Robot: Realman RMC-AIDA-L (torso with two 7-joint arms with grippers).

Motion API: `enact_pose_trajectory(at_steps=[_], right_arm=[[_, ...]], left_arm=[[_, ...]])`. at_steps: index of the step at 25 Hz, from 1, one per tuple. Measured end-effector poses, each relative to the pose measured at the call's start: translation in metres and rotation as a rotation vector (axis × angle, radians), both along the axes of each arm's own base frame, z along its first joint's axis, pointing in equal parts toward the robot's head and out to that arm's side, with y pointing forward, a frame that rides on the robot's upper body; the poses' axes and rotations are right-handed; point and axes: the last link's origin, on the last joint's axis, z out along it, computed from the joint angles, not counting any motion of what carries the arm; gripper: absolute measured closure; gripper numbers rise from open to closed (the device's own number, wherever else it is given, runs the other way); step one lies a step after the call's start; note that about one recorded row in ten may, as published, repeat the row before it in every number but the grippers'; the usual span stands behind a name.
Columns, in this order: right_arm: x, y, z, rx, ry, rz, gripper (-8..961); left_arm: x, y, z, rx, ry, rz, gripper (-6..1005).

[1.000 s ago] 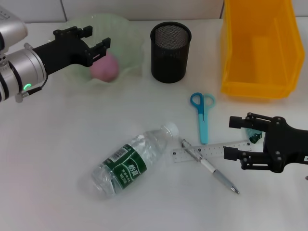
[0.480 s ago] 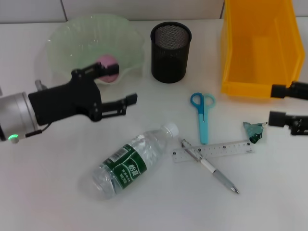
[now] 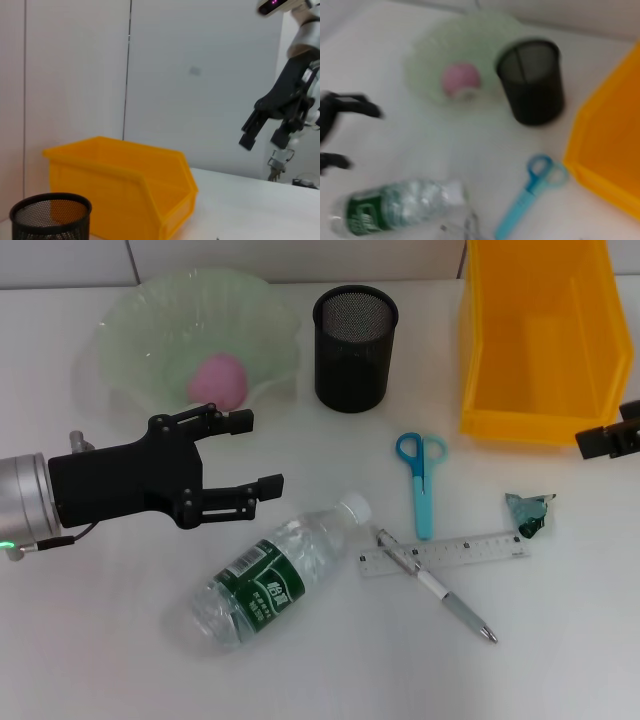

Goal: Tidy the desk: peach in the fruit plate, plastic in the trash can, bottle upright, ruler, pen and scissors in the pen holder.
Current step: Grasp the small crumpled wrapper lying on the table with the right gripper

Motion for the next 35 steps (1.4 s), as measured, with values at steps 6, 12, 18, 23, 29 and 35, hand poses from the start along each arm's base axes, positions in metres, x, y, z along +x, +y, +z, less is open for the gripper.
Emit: enact_pose_trajectory(at_steps=[6, 12, 18, 23, 29, 35], right_arm=[[0.000, 0.010, -0.024, -0.037, -0.113, -0.140, 119], [0.020, 0.027, -0.055, -0.042, -0.159, -0.219, 122], [0.034, 0.040, -0.079, -0.048, -0.171, -0.264, 126], [0.040, 0.048, -0.092, -0.058, -0.188, -0.280, 131], [0.047, 0.052, -0.101, -0.061, -0.215, -0.296, 136], [0.053, 0.055, -0.110, -0.069, -0.216, -0.315, 141]], left_arm=[[0.001, 0.001, 0.001, -0.011, 0.002, 0.000, 140], [0.000, 0.004, -0.002, 0.004, 0.020, 0.008, 139], [-0.001, 0.004, -0.002, 0.008, 0.025, 0.010, 139], [-0.003, 0.003, -0.004, 0.018, 0.032, 0.011, 139], [-0.004, 0.001, -0.007, 0.015, 0.032, 0.009, 139], [-0.005, 0.001, -0.007, 0.018, 0.032, 0.009, 139]])
